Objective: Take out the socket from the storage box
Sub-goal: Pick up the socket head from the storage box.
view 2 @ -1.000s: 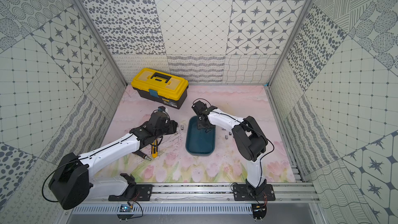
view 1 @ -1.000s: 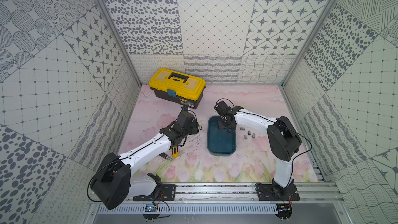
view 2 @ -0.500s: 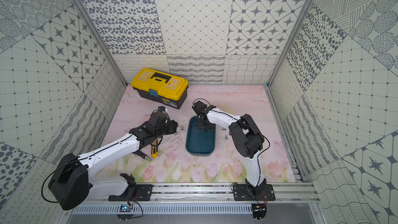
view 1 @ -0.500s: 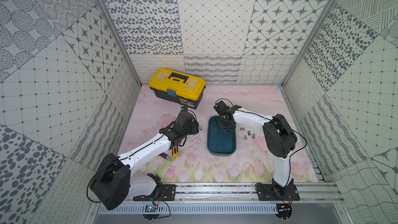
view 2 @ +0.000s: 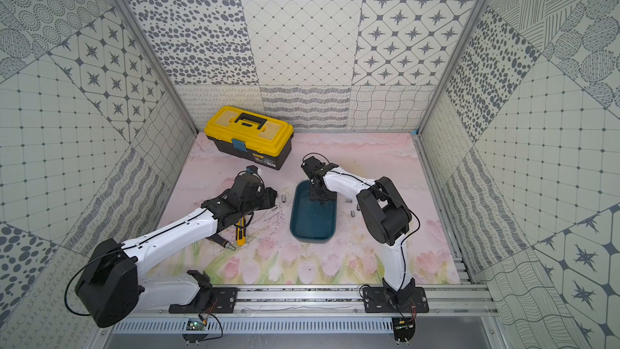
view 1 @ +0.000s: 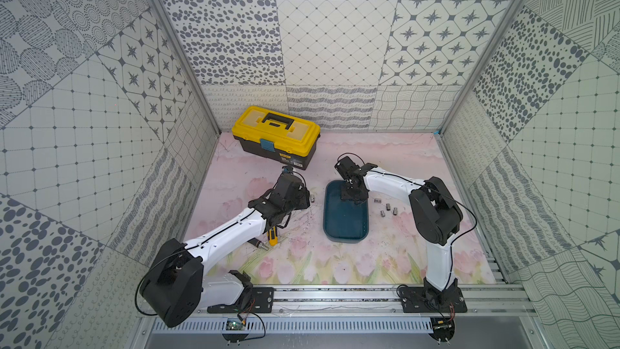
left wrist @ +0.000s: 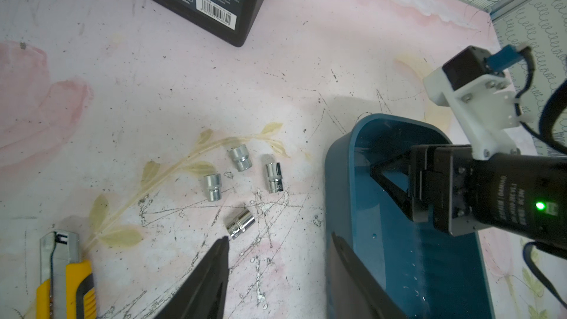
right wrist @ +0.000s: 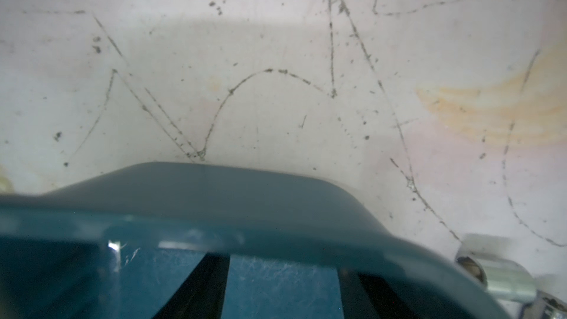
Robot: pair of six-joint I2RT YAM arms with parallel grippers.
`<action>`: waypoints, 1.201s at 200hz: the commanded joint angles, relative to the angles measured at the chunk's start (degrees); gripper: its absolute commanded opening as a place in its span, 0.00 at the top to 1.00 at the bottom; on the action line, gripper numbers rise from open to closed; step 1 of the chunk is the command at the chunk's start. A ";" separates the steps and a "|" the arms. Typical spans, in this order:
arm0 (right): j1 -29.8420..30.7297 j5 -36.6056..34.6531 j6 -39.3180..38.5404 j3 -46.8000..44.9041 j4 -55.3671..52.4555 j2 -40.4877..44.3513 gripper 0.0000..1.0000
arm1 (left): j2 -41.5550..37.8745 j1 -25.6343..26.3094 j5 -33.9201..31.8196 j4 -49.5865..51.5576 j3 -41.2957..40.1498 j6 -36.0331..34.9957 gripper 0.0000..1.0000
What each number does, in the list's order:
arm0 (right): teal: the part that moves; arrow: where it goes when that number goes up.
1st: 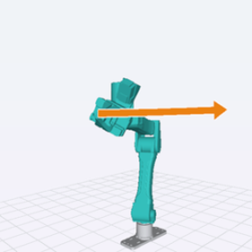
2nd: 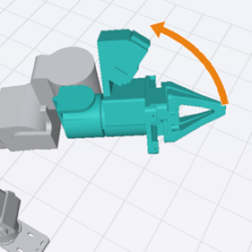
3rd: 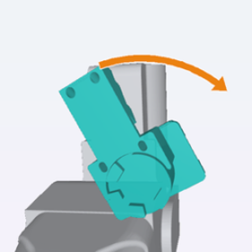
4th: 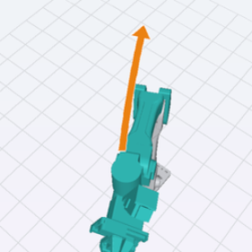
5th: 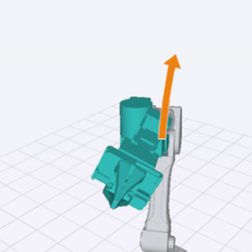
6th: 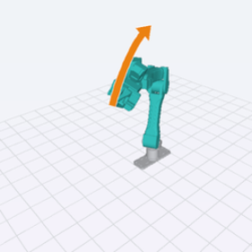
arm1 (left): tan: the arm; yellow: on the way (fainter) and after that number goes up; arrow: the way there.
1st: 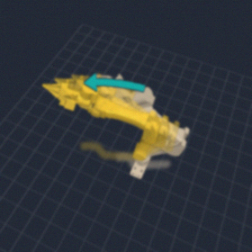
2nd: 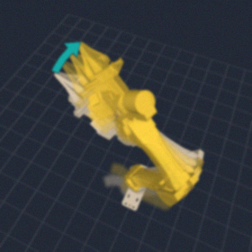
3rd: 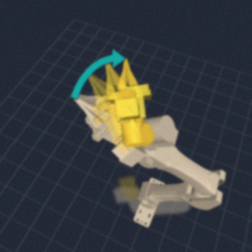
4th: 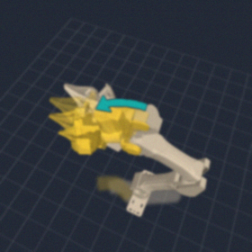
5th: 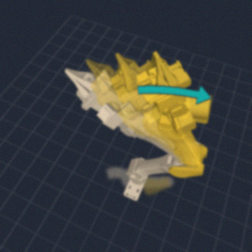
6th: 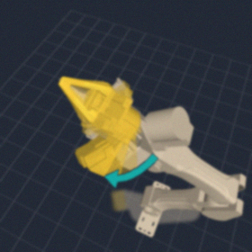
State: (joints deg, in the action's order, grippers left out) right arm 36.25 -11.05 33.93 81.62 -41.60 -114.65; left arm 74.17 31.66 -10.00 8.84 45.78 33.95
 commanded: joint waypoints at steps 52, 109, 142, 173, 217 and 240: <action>-0.65 -1.45 3.34 -1.48 3.09 1.25 0.40 | 0.00 -0.42 1.14 -0.94 -0.38 0.10 0.44; -0.44 -0.23 1.93 -1.49 5.50 0.99 0.42 | -0.09 -0.43 1.02 -1.27 -0.70 -0.12 0.44; -0.45 0.06 2.10 -1.20 4.95 0.27 0.49 | -0.24 -0.45 1.04 -1.44 -0.87 0.06 0.44; -0.42 0.33 2.27 -1.29 4.87 0.13 0.60 | -0.26 -0.39 1.03 -1.43 -0.83 -0.14 0.44; -0.49 1.53 2.10 -1.43 4.87 -0.15 0.75 | -0.24 -0.44 0.86 -1.35 -0.51 -0.34 0.44; -0.56 2.10 1.77 -1.47 5.04 0.00 0.79 | -0.32 -0.41 0.78 -1.21 -0.27 -0.56 0.44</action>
State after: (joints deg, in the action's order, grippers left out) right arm 35.64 -9.98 35.92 80.47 -37.82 -114.61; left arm 74.19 31.40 -9.37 8.51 45.23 34.22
